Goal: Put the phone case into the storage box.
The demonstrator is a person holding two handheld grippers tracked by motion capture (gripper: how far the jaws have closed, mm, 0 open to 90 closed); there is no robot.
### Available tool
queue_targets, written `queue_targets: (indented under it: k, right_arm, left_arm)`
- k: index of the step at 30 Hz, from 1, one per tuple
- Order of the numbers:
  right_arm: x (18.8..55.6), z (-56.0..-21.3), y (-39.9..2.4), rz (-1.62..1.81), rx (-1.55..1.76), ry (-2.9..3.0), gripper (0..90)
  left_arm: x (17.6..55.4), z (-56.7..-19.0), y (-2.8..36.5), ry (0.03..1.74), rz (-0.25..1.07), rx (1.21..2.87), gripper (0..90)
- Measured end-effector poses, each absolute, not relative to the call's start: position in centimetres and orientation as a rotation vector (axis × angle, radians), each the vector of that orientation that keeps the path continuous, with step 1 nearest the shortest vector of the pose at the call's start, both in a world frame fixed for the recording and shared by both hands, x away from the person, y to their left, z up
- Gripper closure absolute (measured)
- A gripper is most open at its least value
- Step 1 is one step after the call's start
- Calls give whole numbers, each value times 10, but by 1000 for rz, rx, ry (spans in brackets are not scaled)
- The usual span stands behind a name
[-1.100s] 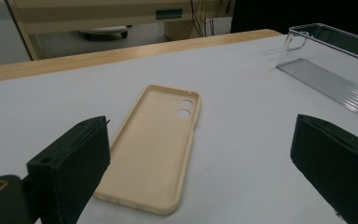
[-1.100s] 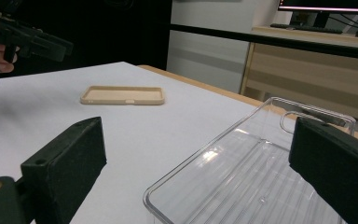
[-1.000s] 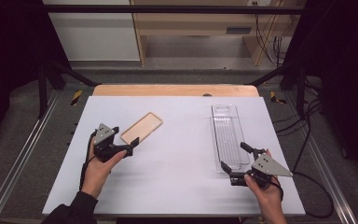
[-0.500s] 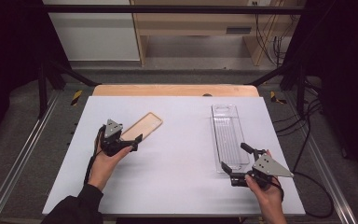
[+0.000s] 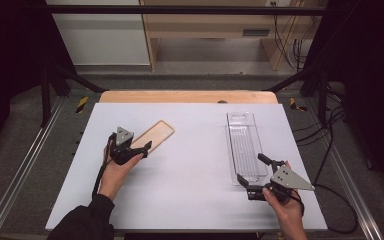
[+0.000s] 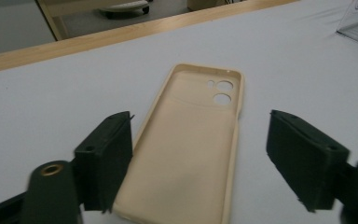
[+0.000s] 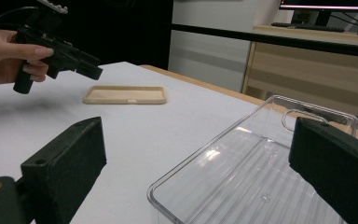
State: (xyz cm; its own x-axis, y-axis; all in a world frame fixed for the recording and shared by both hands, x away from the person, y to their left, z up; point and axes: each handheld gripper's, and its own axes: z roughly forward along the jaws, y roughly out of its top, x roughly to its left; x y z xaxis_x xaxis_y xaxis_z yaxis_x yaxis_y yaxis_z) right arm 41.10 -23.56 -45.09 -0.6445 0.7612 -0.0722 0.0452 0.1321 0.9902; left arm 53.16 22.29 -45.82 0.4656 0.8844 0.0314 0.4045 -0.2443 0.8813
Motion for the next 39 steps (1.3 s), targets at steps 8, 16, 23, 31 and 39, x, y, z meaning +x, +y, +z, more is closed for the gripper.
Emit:
queue_targets:
  k: [8, 16, 23, 31, 39]
  right_arm:
    - [411, -451, -237, 1571, 779, 1819, 41]
    - [410, -450, -237, 1574, 781, 1817, 41]
    - [410, -450, -236, 1577, 783, 1817, 41]
    - [410, -450, -237, 1581, 787, 1814, 41]
    - [410, -450, -236, 1579, 789, 1817, 41]
  left_arm:
    - [535, -458, 217, 1124, 697, 1881, 438]
    - [537, -457, 216, 1180, 632, 1904, 708]
    - [538, -460, 217, 1240, 566, 1934, 857]
    - [540, -463, 217, 1303, 518, 1956, 900]
    - [540, -468, 214, 1319, 506, 1989, 900]
